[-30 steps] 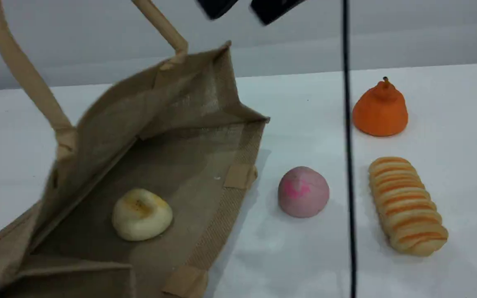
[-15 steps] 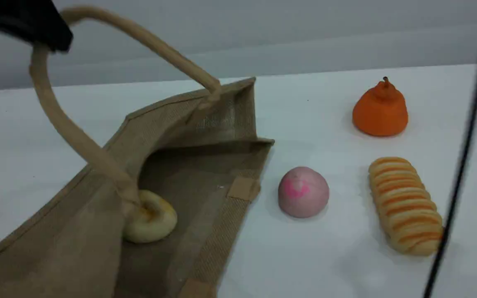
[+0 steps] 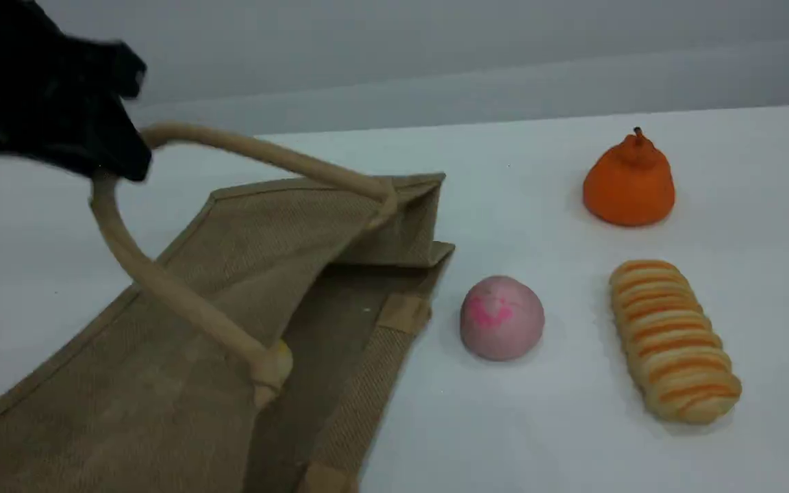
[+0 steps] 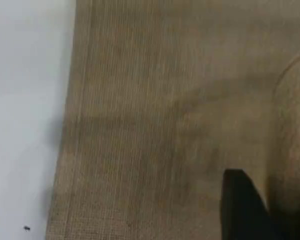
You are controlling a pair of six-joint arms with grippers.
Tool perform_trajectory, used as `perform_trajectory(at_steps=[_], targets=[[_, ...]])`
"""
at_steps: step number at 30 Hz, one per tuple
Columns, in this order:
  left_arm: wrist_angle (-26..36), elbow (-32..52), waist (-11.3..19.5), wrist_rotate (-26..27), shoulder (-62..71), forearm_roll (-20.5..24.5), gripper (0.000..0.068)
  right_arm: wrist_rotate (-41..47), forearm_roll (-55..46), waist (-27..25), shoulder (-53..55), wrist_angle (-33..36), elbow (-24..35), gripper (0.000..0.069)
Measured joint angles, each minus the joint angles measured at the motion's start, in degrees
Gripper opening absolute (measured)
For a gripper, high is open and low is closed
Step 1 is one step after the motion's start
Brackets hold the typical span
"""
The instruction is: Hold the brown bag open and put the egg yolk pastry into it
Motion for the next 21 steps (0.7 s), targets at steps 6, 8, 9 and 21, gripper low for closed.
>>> perform_trajectory(at_steps=[6, 8, 9, 21], targets=[[-1.22, 0.00, 0.00, 0.57, 7.02, -3.18, 0.0342, 0.87, -0.56, 0.00, -10.30, 0.00, 0.00, 0.0531], [-0.84, 0.00, 0.00, 3.05, 8.91, -5.75, 0.0351, 0.82, -1.25, 0.00, -13.13, -0.10, 0.53, 0.0531], [-0.60, 0.00, 0.00, 4.50, 9.74, -7.59, 0.0353, 0.82, -1.64, 0.00, -14.40, -0.10, 1.14, 0.0531], [5.31, 0.00, -0.05, 27.51, 8.48, -23.21, 0.0410, 0.53, -2.94, 0.00, -24.73, -0.26, 15.79, 0.0531]])
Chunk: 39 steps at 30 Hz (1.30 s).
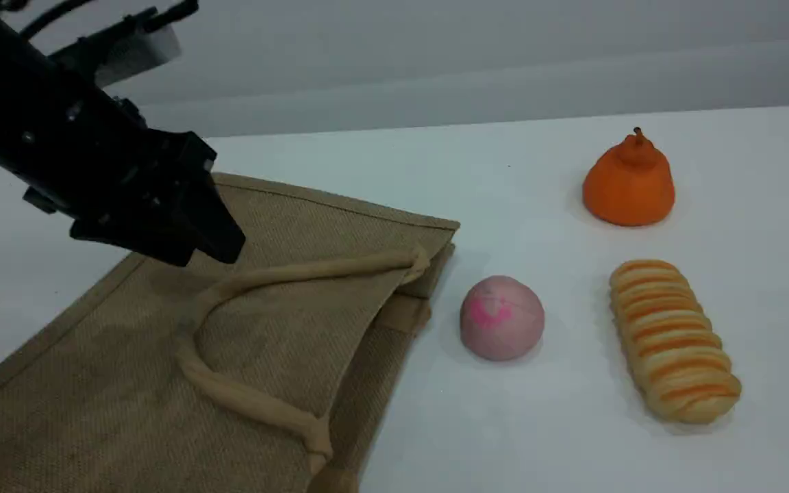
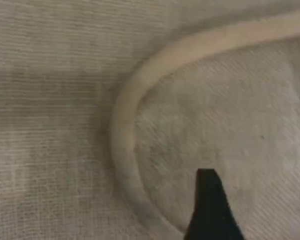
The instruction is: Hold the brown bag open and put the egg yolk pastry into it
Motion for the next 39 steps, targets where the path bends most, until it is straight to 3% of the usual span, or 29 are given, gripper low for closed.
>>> perform_trajectory(at_steps=[8, 13, 23, 30, 39], targets=[[7.49, 0.00, 0.00, 0.26, -9.47, 1.51, 0.0416, -1.29, 0.33, 0.00, -7.14, -0.26, 14.39, 0.0531], [12.03, 0.00, 0.00, -0.11, -19.20, 1.36, 0.0416, -1.65, -0.33, 0.00, -12.49, -6.71, 21.70, 0.0531], [19.07, 0.47, 0.00, -1.79, -42.38, 1.42, 0.0417, -1.50, 0.33, 0.00, -17.07, -9.50, 28.30, 0.0531], [23.11, 0.47, 0.00, -10.24, -57.86, 6.20, 0.0416, -1.50, 0.73, 0.00, -17.07, -9.87, 28.25, 0.0531], [33.69, 0.47, 0.00, -25.14, -71.38, 19.03, 0.0416, -1.50, 0.68, 0.00, -17.07, -9.83, 28.25, 0.0531]])
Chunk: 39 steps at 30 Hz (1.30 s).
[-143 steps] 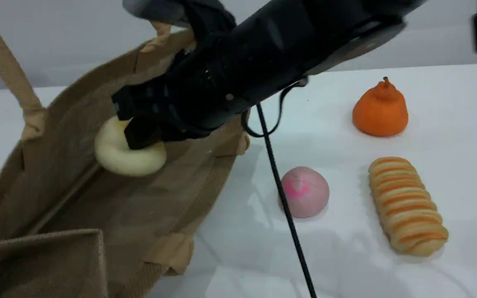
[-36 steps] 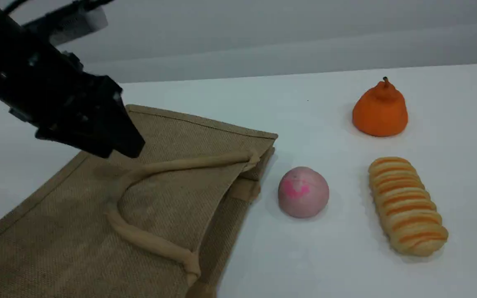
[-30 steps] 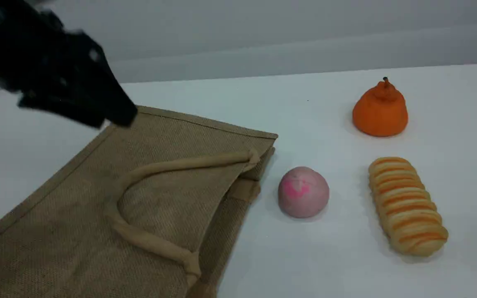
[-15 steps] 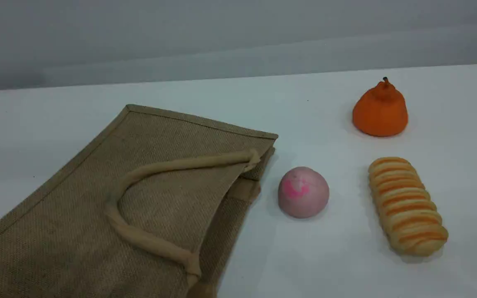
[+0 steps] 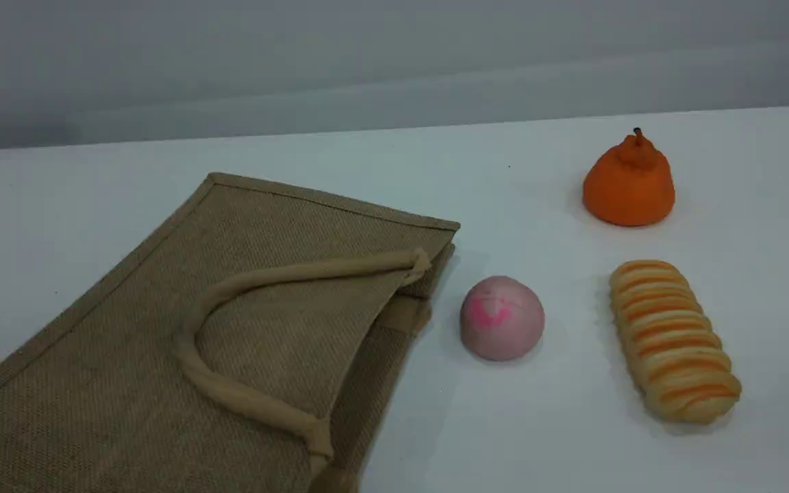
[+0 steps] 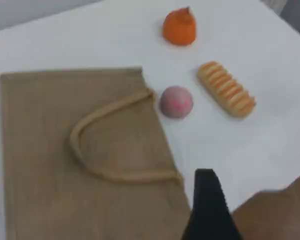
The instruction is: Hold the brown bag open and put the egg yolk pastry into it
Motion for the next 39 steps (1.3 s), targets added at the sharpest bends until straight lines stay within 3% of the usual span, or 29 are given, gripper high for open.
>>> perform_trajectory(at_steps=[4, 10, 16, 25, 39], targets=[[4.18, 0.00, 0.00, -3.71, -4.94, 5.43, 0.0416, 0.00, -0.34, 0.00, 0.00, 0.12, 0.00, 0.0531], [3.84, 0.30, 0.05, -6.47, -11.56, 13.46, 0.0416, 0.00, 0.05, 0.00, 0.00, 0.12, 0.00, 0.0531], [3.80, 7.22, 0.05, -8.49, -17.28, 19.40, 0.0416, 0.07, 0.05, 0.00, 0.00, 0.12, 0.00, 0.0531], [-1.15, 19.43, 0.05, -14.91, -22.08, 19.68, 0.0416, 0.07, 0.05, 0.00, 0.00, 0.12, 0.00, 0.0531], [-4.76, 22.65, 0.05, -17.90, -22.08, 19.63, 0.0416, 0.65, -0.34, 0.00, 0.00, 2.03, 0.00, 0.0531]])
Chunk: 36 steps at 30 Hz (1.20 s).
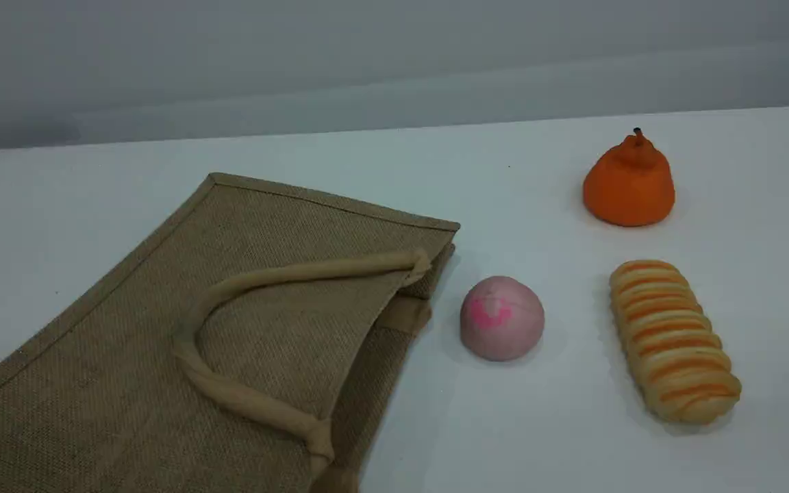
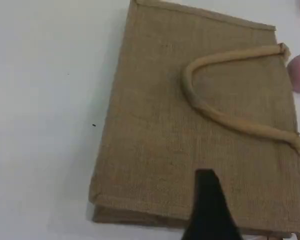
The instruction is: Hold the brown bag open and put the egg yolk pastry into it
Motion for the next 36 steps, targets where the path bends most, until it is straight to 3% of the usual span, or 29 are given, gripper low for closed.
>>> perform_trajectory(at_steps=[23, 29, 30, 36], targets=[[0.22, 0.00, 0.00, 0.05, 0.05, -0.11, 0.0416, -0.07, 0.00, -0.70, 0.00, -1.24, 0.38, 0.0531], [0.22, 0.00, 1.60, 0.05, 0.05, -0.20, 0.0416, -0.01, 0.00, -11.62, 0.00, -1.24, 0.38, 0.0531], [0.22, 0.00, 5.32, 0.05, 0.05, -0.20, 0.0416, -0.01, 0.00, -20.91, 0.00, -1.24, 0.38, 0.0531], [0.22, 0.00, 8.18, 0.05, 0.05, -0.14, 0.0416, -0.01, 0.00, -27.34, -2.17, -1.20, 0.38, 0.0531]])
